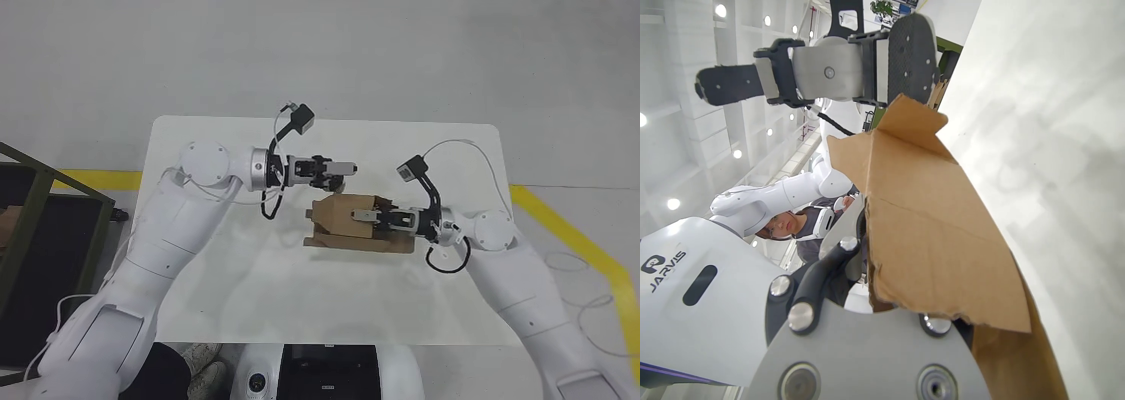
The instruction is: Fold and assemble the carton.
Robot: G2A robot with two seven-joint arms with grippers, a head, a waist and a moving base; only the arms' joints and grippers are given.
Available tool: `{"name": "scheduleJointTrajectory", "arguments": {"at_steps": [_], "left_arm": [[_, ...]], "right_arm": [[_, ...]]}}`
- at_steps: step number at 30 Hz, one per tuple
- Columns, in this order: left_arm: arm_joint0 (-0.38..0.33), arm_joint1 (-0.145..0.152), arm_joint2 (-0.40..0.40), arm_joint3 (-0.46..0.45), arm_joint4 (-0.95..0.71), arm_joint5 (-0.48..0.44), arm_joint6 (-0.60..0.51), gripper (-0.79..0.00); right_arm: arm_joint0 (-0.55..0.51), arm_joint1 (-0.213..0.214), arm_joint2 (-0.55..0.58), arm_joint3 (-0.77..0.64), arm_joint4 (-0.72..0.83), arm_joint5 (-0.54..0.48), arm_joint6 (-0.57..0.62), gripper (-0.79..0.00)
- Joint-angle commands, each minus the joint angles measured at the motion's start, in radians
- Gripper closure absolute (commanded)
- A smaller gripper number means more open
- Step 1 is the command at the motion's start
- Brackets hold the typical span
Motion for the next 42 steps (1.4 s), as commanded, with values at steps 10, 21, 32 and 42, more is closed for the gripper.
{"name": "scheduleJointTrajectory", "arguments": {"at_steps": [10, 21, 32, 42], "left_arm": [[-0.015, -0.006, 0.019, 0.013, -0.011, -0.002, -0.014, -0.785], [0.003, -0.001, -0.015, 0.006, 0.027, -0.044, 0.08, -0.785], [0.047, 0.007, -0.025, -0.075, 0.063, -0.038, 0.087, -0.785], [0.046, 0.003, 0.009, -0.085, 0.058, -0.016, 0.044, -0.785]], "right_arm": [[0.015, -0.008, -0.014, 0.013, 0.001, -0.001, 0.002, 0.0], [0.003, 0.001, 0.036, 0.022, -0.003, -0.007, -0.021, 0.0], [-0.067, 0.02, 0.119, -0.066, -0.024, 0.025, -0.101, 0.0], [-0.109, 0.026, 0.165, -0.101, 0.001, 0.052, -0.167, 0.0]]}}
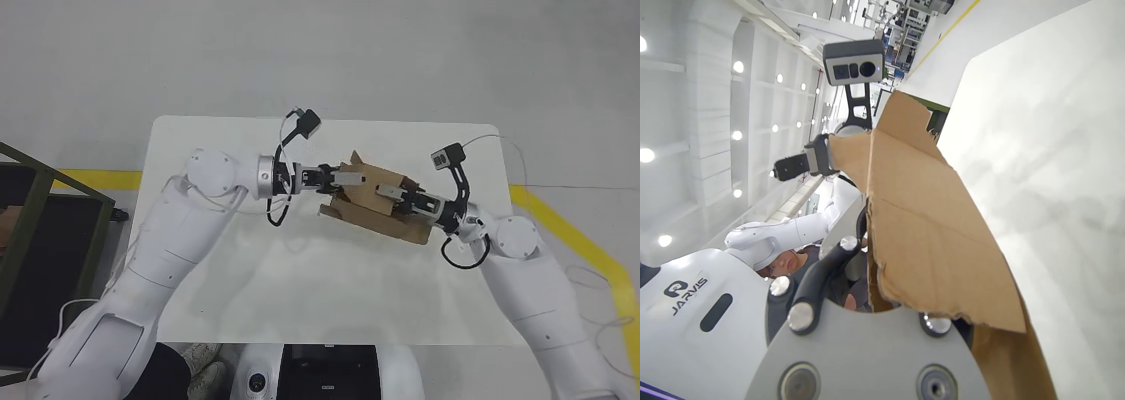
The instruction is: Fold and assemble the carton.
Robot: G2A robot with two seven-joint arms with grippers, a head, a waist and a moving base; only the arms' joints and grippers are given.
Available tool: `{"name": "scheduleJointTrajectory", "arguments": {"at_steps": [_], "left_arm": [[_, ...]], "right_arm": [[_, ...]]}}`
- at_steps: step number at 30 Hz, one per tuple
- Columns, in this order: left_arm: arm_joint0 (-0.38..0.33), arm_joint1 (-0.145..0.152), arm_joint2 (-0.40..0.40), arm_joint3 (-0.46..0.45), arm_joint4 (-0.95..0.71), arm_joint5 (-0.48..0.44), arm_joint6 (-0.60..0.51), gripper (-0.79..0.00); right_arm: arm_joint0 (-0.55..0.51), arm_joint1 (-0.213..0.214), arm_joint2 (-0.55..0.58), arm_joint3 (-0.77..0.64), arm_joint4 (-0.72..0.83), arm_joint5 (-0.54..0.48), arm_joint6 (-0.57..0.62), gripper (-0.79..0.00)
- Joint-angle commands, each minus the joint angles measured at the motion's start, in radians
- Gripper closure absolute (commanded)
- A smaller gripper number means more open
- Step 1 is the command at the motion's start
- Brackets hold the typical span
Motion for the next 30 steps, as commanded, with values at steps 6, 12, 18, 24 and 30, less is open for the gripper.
{"name": "scheduleJointTrajectory", "arguments": {"at_steps": [6, 12, 18, 24, 30], "left_arm": [[0.004, -0.001, 0.01, -0.015, -0.014, 0.002, -0.023, -0.785], [0.01, 0.0, 0.014, -0.041, -0.015, 0.008, -0.039, -0.785], [0.011, -0.001, 0.028, -0.052, -0.006, 0.017, -0.043, -0.785], [0.004, -0.004, 0.043, -0.055, 0.001, 0.018, -0.043, -0.785], [0.012, 0.001, 0.029, -0.067, 0.016, 0.016, -0.035, -0.785]], "right_arm": [[-0.013, 0.0, 0.015, -0.002, -0.014, 0.023, -0.058, 0.0], [-0.02, -0.002, 0.019, -0.013, -0.036, 0.034, -0.1, 0.0], [-0.027, -0.003, 0.025, -0.025, -0.047, 0.04, -0.129, 0.0], [-0.032, -0.005, 0.03, -0.029, -0.055, 0.048, -0.152, 0.0], [-0.037, -0.006, 0.035, -0.023, -0.061, 0.049, -0.162, 0.0]]}}
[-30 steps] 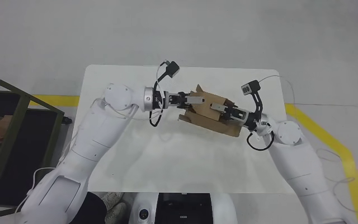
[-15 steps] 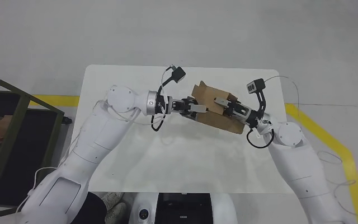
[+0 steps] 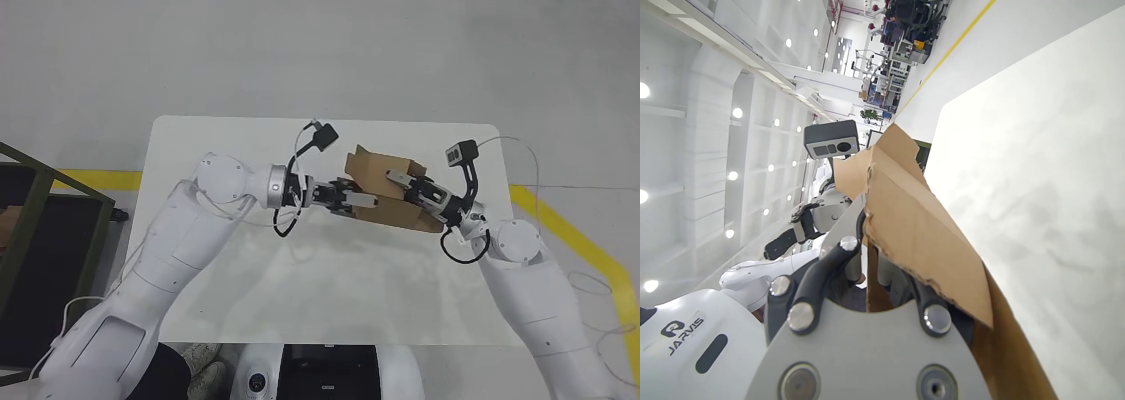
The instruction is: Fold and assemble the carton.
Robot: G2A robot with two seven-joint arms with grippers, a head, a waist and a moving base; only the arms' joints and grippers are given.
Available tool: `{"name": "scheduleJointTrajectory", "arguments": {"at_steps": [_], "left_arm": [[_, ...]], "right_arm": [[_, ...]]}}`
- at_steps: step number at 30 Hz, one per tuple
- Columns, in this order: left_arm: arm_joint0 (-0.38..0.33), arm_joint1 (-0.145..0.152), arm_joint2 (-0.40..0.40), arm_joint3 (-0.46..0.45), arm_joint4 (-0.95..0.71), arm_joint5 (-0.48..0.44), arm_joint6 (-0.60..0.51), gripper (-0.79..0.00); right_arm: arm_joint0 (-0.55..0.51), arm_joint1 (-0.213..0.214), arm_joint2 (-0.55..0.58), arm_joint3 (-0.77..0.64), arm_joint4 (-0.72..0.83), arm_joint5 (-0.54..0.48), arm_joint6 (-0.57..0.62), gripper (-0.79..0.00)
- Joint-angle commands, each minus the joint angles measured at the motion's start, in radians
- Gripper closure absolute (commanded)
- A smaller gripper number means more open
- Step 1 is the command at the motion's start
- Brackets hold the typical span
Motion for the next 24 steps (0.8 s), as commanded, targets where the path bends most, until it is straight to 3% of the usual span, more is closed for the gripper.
{"name": "scheduleJointTrajectory", "arguments": {"at_steps": [1, 12, 24], "left_arm": [[0.005, 0.002, -0.008, -0.008, -0.002, 0.001, -0.002, -0.785], [0.03, 0.01, -0.016, -0.067, -0.023, 0.012, -0.039, -0.785], [-0.003, -0.003, 0.039, -0.026, -0.025, 0.028, -0.032, -0.785]], "right_arm": [[-0.001, 0.0, 0.001, 0.001, -0.003, -0.001, -0.002, 0.0], [-0.005, -0.005, -0.002, -0.012, -0.031, 0.008, -0.04, 0.0], [-0.017, -0.01, -0.002, -0.047, -0.042, 0.013, -0.067, 0.0]]}}
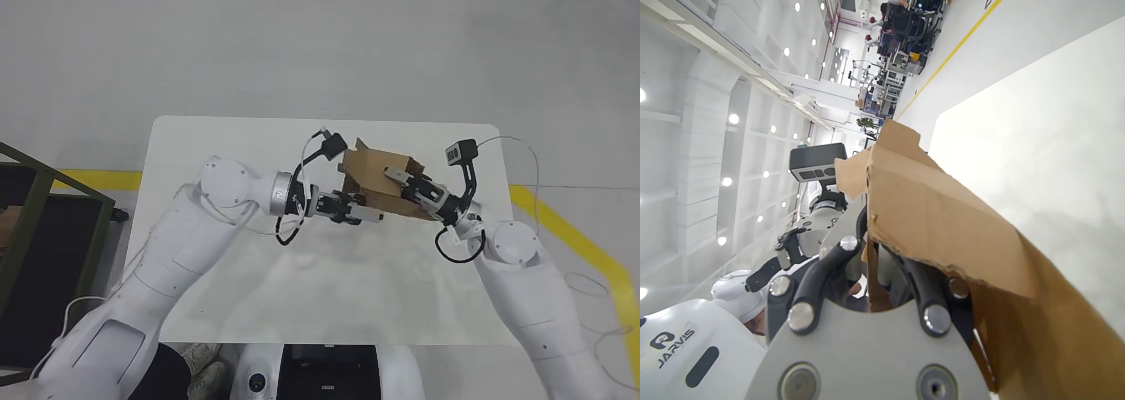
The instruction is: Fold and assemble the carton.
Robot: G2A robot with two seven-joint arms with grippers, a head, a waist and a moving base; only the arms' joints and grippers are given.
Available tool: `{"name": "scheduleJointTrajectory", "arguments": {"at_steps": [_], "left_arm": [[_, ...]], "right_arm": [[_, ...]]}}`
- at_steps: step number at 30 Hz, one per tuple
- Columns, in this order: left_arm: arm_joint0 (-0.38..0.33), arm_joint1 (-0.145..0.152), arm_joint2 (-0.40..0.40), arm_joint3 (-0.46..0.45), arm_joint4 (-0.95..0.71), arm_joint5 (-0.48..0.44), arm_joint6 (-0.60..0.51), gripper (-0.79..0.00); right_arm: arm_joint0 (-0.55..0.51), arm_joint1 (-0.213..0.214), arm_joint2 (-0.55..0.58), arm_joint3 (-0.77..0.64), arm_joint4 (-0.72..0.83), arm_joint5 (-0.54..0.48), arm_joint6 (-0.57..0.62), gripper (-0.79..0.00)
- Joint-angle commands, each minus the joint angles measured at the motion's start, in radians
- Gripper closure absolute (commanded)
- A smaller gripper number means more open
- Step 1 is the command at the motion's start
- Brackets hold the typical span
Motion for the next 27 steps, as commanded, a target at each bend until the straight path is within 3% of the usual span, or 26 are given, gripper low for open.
{"name": "scheduleJointTrajectory", "arguments": {"at_steps": [1, 11, 27], "left_arm": [[-0.01, -0.004, 0.012, 0.019, 0.002, 0.0, 0.007, -0.785], [-0.043, -0.015, 0.032, 0.063, -0.005, -0.01, 0.025, -0.785], [-0.032, -0.011, 0.018, 0.05, 0.003, -0.014, 0.024, -0.785]], "right_arm": [[-0.004, -0.001, 0.0, -0.008, -0.001, -0.002, -0.003, 0.0], [-0.025, -0.005, -0.01, -0.031, 0.008, -0.009, 0.002, 0.0], [-0.021, -0.011, -0.016, -0.016, 0.013, -0.003, 0.012, 0.0]]}}
